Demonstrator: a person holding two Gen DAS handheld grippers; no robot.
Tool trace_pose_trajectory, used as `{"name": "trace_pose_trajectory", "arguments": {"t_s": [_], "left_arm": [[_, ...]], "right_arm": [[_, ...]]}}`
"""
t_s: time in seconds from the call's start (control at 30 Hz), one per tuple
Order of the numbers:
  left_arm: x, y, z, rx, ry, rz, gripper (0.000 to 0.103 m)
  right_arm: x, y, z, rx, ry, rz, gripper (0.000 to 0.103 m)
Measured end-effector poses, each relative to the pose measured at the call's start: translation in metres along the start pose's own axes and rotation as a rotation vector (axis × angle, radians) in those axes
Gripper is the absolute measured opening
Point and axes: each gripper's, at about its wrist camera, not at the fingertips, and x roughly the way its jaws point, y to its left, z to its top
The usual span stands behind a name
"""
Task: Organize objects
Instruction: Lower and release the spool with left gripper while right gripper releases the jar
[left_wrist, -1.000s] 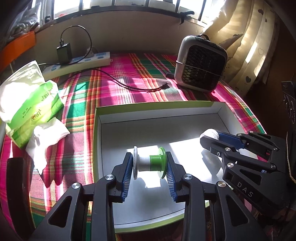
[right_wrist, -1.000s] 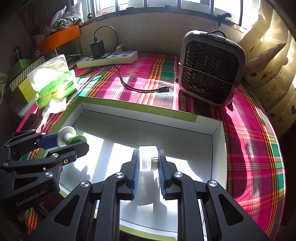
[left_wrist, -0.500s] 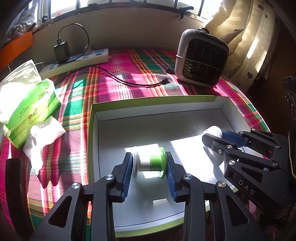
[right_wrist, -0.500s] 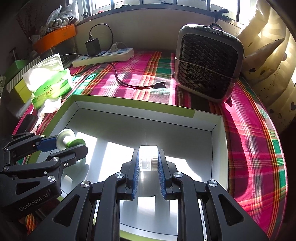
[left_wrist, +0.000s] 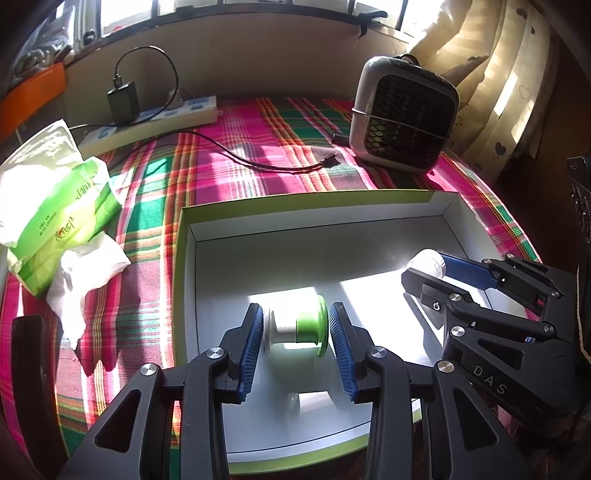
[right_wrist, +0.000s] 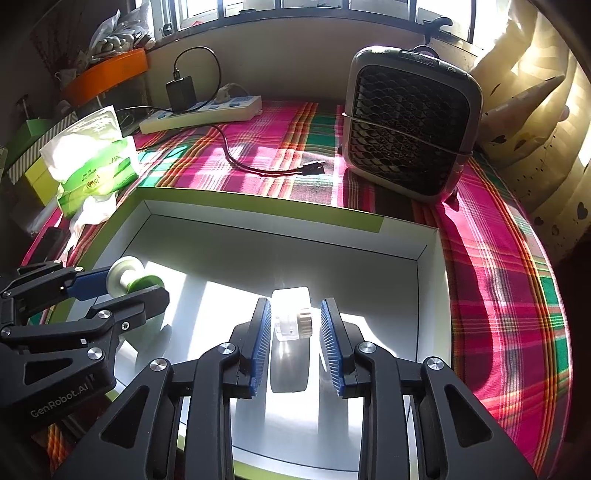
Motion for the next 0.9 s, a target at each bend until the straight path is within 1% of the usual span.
{"name": "trace_pose_trajectory", "arguments": {"t_s": [0.13, 0.3, 0.43, 0.67, 0.9], "left_arm": [[-0.001, -0.001, 0.0, -0.003, -0.001, -0.002, 0.04], [-0.003, 0.0, -0.001, -0.012, -0.002, 0.0, 0.043], [-0.007, 0.0, -0.002, -0.015, -0.01, -0.008, 0.044], [-0.014, 0.001, -0.005, -0.022, -0.026, -0.005, 0.045], [-0.03, 0.003, -0.01, -0.033, -0.062, -0.004, 0.045]], "right_arm": [[-0.001, -0.002, 0.0, 0.005, -0.005, -0.001, 0.041], [-0.002, -0.003, -0.001, 0.012, -0.005, -0.004, 0.043], [-0.004, -0.003, -0.002, 0.018, -0.015, 0.0, 0.048], [-0.012, -0.003, -0.004, 0.02, -0.031, -0.01, 0.049], [-0.026, -0.003, -0.007, 0.023, -0.056, -0.019, 0.05]]}}
